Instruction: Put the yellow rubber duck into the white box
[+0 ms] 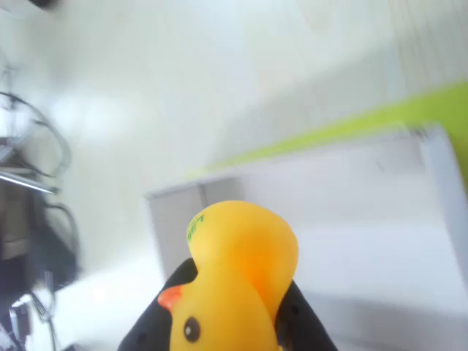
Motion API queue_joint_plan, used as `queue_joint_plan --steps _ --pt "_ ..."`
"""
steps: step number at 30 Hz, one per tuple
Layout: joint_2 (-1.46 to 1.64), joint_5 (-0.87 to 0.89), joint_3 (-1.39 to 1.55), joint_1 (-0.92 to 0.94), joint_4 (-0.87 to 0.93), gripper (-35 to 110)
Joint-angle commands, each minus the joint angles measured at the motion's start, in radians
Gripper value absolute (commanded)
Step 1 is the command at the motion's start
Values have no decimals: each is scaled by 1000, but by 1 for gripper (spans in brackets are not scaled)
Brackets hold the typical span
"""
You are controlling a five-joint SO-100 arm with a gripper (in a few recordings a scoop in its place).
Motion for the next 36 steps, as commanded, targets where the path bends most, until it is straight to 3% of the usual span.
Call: queue_joint_plan --steps 1,11,29,36 --pt "18 58 -115 -34 176 0" --pt "0 209 -252 -94 448 0" --pt "-5 224 -242 -54 302 24" --pt "-2 216 -242 -44 276 27"
